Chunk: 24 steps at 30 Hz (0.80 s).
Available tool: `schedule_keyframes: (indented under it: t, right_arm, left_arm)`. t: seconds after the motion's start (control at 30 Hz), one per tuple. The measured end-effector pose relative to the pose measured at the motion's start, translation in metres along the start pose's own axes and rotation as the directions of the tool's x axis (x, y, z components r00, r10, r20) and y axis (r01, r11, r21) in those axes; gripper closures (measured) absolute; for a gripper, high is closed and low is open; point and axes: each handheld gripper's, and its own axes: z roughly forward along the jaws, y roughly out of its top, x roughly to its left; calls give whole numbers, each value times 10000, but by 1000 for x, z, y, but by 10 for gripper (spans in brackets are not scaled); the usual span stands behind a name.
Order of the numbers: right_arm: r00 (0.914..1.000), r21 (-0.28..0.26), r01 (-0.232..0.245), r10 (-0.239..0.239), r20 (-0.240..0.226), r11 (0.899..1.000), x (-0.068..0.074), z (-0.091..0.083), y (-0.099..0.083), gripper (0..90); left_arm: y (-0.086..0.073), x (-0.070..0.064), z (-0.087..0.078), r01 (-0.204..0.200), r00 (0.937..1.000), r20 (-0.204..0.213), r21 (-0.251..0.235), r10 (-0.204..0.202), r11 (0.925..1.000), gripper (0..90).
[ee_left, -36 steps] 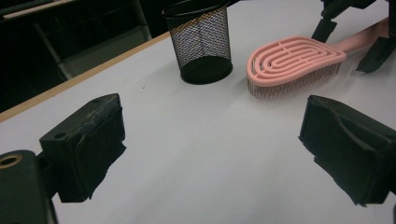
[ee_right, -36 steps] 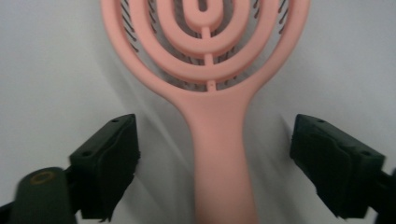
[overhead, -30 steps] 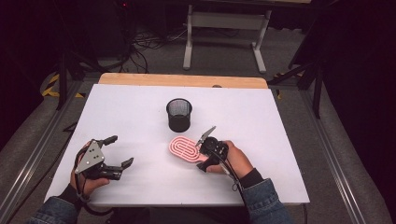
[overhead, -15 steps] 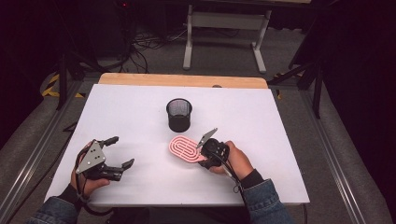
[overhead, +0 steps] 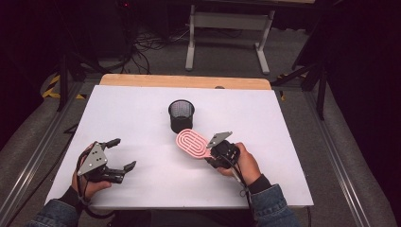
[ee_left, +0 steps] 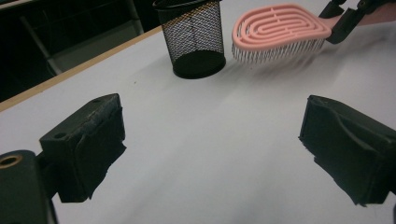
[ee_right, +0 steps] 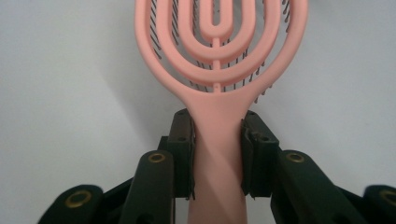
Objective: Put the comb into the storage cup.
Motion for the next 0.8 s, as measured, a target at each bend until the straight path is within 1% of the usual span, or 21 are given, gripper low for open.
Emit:
schedule_keyframes:
  t: [0.07, 0.1, 0.17, 0.23, 0.27, 0.3, 0.33, 0.37, 0.43, 0.47, 0.53, 0.57, 0.63, 0.67, 0.73, 0.77, 0.8]
  right_arm:
    - [9997, -253, -129, 133, 189, 9996, -3, -4, -3, 697]
    - [9990, -514, -256, 275, 365, 9983, -5, -10, -5, 697]
    - [9977, -855, -379, 425, 532, 9956, -8, -15, -8, 697]
    - [9972, -963, -371, 431, 607, 9947, -8, -16, -8, 697]
    - [9958, -1272, -431, 529, 746, 9909, -10, -20, -10, 698]
    - [9958, -1272, -431, 529, 746, 9909, -10, -20, -10, 698]
    - [9944, -1598, -455, 601, 872, 9861, -12, -25, -11, 698]
    - [9944, -1598, -455, 601, 872, 9861, -12, -25, -11, 698]
    - [9921, -1841, -546, 741, 1008, 9814, -11, -28, -12, 698]
    - [9890, -2158, -513, 796, 1246, 9751, -9, -31, -12, 698]
    - [9880, -2242, -486, 797, 1320, 9733, -9, -32, -11, 698]
    - [9863, -2381, -441, 802, 1440, 9702, -8, -33, -11, 698]
    - [9836, -2695, -369, 827, 1604, 9623, -6, -34, -9, 698]
    - [9822, -2796, -307, 809, 1698, 9596, -6, -34, -9, 698]
    - [9785, -3060, -273, 880, 1865, 9517, -4, -33, -9, 698]
    - [9785, -3060, -273, 880, 1865, 9517, -4, -33, -9, 698]
    - [9755, -3268, -269, 962, 1979, 9447, -2, -33, -9, 698]
  left_arm:
    - [0, 1, 0, -37, 10000, 29, 10, 37, 10000, 77]
    - [0, 1, 0, 5, 10000, 32, -7, -5, 10000, 75]
    - [0, 1, 1, 98, 9999, -51, -3, -98, 10000, 75]
    - [0, 1, 1, 97, 9999, -65, 6, -97, 10000, 75]
    - [1, 2, 0, 110, 9999, -56, -35, -110, 9999, 75]
    - [1, 2, 0, 110, 9999, -56, -35, -110, 9999, 75]
    - [0, 2, 0, 278, 9996, -14, -82, -278, 9996, 75]
    - [0, 2, 0, 278, 9996, -14, -82, -278, 9996, 75]
    - [0, 2, 0, 242, 9997, -19, -20, -242, 9997, 76]
    - [0, 1, 2, 224, 9997, 89, 21, -224, 9997, 81]
    - [1, 0, 3, 152, 9997, 169, 57, -153, 9999, 82]
    - [1, -1, 5, 79, 9998, 203, 115, -82, 9999, 82]
    - [1, -1, 7, 82, 9996, 275, 181, -87, 9998, 83]
    - [1, -1, 8, 139, 9993, 350, 161, -145, 9998, 86]
    - [2, 0, 9, 167, 9993, 340, 171, -173, 9997, 88]
    - [2, 0, 9, 229, 9990, 383, 133, -234, 9996, 88]
    - [3, 1, 9, 299, 9988, 385, 204, -307, 9993, 96]
